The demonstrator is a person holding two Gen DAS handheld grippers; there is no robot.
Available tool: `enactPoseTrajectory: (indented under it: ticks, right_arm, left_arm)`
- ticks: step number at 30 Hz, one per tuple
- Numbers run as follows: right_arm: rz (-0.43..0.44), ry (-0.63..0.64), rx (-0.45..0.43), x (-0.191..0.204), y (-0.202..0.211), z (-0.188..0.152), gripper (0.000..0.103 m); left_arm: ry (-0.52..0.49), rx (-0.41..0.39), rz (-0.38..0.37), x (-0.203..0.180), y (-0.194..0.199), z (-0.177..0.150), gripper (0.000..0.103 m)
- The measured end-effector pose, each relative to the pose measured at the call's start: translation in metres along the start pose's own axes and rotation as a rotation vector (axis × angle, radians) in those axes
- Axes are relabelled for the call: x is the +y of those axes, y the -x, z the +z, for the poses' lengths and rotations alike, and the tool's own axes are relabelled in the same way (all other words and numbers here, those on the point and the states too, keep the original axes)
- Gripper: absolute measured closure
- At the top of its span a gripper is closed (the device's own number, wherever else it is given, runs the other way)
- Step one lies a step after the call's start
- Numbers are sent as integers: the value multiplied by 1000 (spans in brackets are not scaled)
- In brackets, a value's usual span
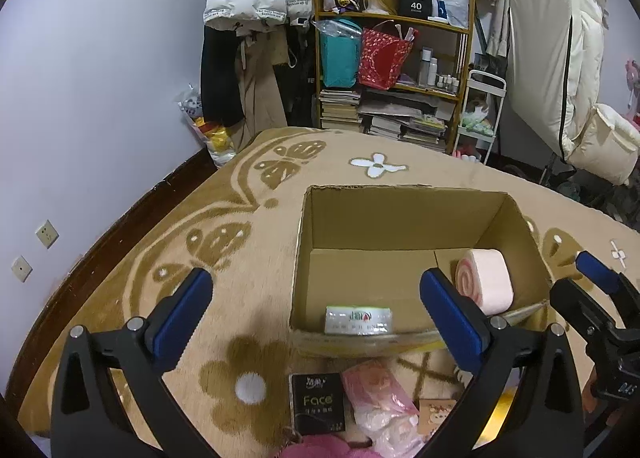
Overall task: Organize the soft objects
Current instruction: 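Open the left tool to drop the green pack while the right tool releases the roll plush into the box, then grasp the black Face tissue pack with the left tool while the right tool grasps the purple-hatted doll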
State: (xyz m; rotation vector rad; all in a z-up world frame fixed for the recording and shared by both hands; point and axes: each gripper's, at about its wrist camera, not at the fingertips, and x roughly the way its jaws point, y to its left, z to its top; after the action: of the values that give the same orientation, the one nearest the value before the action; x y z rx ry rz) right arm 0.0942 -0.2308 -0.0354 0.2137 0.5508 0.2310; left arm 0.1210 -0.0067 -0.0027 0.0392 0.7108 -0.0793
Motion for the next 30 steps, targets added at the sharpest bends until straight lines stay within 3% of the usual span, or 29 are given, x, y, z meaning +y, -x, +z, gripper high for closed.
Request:
enactPoseTrajectory:
  ticks: [10, 14, 19, 30]
  right_arm:
    - [-18, -30, 13, -2, 23, -4, 0]
    - [-12, -31, 23, 1, 30, -7, 0]
    - [-13, -17, 49, 5, 36, -11, 0]
    - [-47, -71, 123, -2, 34, -30, 0]
  left_arm:
    - [30, 24, -53, 6, 22, -14, 0]
    - [10, 31, -21, 5, 24, -19, 0]
    - [3, 93, -10, 9, 18, -26, 0]
    - [116, 221, 7, 32, -9, -47, 0]
